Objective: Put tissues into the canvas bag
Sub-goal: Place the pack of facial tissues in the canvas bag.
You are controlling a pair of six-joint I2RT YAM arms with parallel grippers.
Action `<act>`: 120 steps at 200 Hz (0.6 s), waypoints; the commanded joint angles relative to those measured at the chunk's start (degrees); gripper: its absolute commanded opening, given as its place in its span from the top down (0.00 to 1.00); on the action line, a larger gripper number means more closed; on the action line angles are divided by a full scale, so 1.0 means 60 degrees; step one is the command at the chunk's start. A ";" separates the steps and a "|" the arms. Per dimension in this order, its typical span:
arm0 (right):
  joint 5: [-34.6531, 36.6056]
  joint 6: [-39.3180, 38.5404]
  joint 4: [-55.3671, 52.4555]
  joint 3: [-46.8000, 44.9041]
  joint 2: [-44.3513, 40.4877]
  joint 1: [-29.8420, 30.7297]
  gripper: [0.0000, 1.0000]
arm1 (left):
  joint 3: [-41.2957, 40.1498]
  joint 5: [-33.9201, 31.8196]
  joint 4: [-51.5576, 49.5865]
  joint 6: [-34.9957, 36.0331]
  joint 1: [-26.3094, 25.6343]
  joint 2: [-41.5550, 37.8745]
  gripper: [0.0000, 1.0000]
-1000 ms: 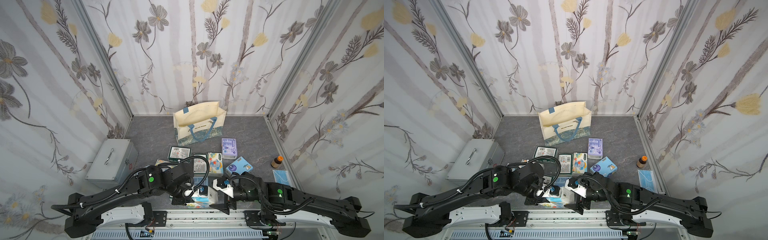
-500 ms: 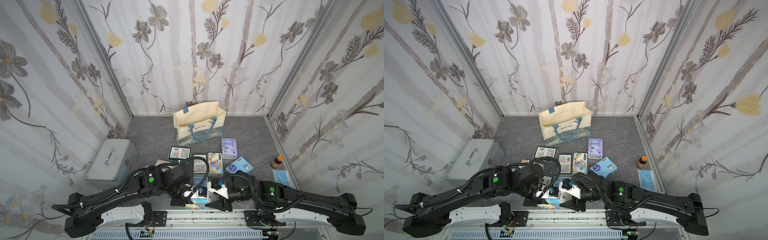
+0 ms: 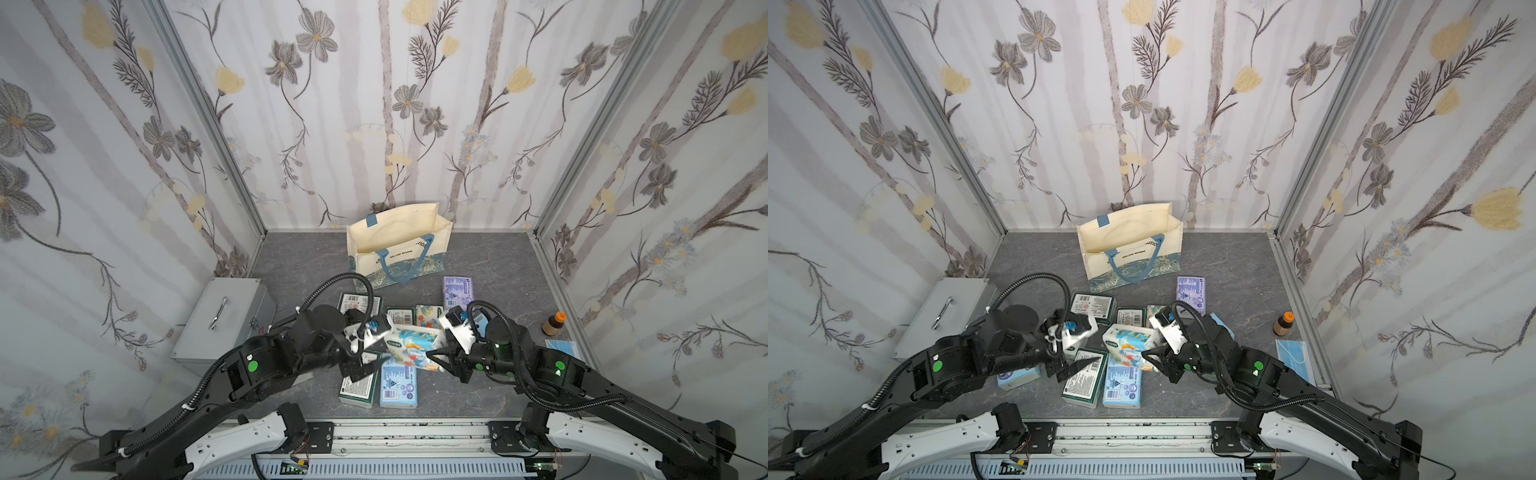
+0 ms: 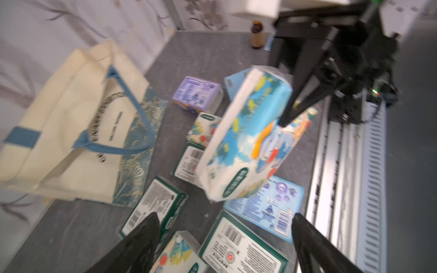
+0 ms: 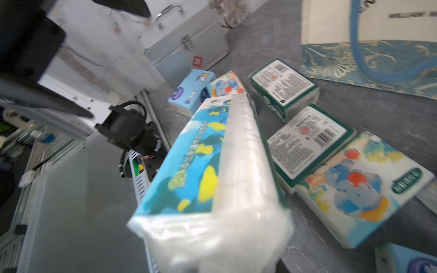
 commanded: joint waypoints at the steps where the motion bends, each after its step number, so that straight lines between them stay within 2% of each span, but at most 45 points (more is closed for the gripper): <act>1: -0.0304 0.0975 -0.1067 0.0191 0.0048 -0.0986 0.75 | 0.0621 0.0003 0.1277 -0.2098 0.2121 0.0673 0.12; 29: -0.0236 0.1179 -0.1094 0.0124 0.0049 -0.1847 0.75 | 0.2390 0.0836 0.0960 -0.4812 0.4869 0.3180 0.15; 51: 0.0004 0.1176 -0.1255 0.0139 0.0063 -0.2222 0.75 | 0.3730 0.2215 0.1040 -0.6354 0.6343 0.5410 0.30; 60: -0.0007 0.1167 -0.1368 0.0161 0.0085 -0.2395 0.75 | 0.4214 0.2397 0.1117 -0.6636 0.6579 0.6231 0.33; 79: -0.0257 0.1039 -0.1637 0.0310 0.0113 -0.2806 0.75 | 0.5250 0.2008 0.1047 -0.6902 0.6700 0.7713 0.34; 98: -0.0454 0.0865 -0.1813 0.0486 0.0029 -0.3199 0.75 | 0.6229 0.1860 0.0906 -0.7016 0.6705 0.8761 0.35; 120: -0.0551 0.0748 -0.1885 0.0759 0.0047 -0.3540 0.76 | 0.6976 0.2204 0.0842 -0.7150 0.6677 0.9682 0.36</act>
